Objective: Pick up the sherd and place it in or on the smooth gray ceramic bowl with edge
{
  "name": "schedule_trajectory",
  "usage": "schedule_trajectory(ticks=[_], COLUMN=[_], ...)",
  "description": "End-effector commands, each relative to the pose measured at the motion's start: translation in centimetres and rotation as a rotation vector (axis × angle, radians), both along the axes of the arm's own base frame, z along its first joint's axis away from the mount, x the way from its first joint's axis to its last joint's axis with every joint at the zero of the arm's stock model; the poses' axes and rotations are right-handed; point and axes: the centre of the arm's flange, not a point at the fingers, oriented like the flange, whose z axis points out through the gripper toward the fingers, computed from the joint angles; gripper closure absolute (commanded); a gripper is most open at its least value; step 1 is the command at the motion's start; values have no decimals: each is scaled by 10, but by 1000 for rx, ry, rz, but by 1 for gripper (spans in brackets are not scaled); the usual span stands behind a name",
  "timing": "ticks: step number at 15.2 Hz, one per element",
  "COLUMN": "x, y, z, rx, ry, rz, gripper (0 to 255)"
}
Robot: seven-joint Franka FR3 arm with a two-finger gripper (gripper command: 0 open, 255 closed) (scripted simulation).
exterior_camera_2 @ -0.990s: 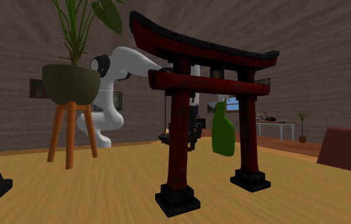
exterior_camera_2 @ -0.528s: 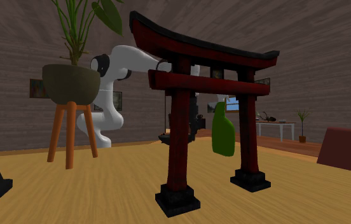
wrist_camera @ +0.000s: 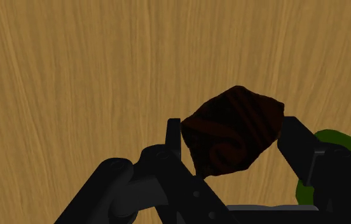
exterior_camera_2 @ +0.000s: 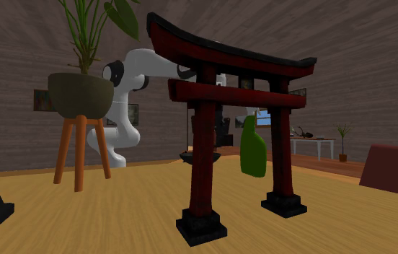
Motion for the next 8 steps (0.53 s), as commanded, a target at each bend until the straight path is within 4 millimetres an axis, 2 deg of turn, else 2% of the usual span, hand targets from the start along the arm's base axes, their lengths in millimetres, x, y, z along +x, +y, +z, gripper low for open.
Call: schedule_trajectory(ticks=[1,5,8], x=[0,0,-39], y=[-1,-1,5], z=[10,30,32], rx=[0,0,0], ry=[1,1,1], rz=[0,0,0], gripper=[255,255,255])
